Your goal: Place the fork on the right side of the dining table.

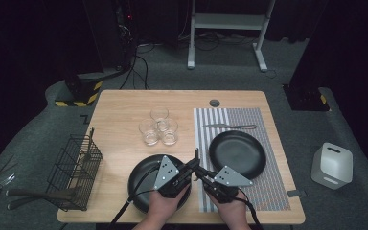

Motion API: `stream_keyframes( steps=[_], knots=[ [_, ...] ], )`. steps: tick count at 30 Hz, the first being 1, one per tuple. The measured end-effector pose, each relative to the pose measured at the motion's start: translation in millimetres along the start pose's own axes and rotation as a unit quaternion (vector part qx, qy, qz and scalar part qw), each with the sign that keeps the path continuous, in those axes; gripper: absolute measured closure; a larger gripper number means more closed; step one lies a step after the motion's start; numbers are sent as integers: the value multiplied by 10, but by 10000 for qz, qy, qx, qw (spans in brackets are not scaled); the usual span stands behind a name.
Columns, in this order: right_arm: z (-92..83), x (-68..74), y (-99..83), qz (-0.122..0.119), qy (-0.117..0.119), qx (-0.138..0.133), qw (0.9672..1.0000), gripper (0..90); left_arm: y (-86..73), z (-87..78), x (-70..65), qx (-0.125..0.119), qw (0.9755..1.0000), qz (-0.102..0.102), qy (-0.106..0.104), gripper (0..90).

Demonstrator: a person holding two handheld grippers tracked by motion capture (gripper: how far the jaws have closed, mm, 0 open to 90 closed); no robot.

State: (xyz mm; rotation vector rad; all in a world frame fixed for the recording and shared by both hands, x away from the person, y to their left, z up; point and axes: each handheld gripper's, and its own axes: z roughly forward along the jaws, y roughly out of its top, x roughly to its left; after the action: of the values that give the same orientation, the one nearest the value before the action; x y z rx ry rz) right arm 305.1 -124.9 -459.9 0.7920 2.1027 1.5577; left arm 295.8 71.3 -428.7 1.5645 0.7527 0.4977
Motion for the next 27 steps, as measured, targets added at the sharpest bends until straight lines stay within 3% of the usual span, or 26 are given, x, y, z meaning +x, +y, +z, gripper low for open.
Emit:
stream_keyframes(
  steps=[7, 17, 27],
  knots=[
    [-39, -2, 46, 98, 19, -70, 9999, 707, 16, 9, 64, -75, 9999, -118, 55, 868],
    [-171, -52, 143, 149, -46, -268, 9995, 668, -56, 38, 112, -51, 9997, -217, 93, 868],
    [-287, -69, 239, 169, -60, -463, 9988, 634, -132, 57, 47, -11, 9998, -202, 18, 867]
  ],
)
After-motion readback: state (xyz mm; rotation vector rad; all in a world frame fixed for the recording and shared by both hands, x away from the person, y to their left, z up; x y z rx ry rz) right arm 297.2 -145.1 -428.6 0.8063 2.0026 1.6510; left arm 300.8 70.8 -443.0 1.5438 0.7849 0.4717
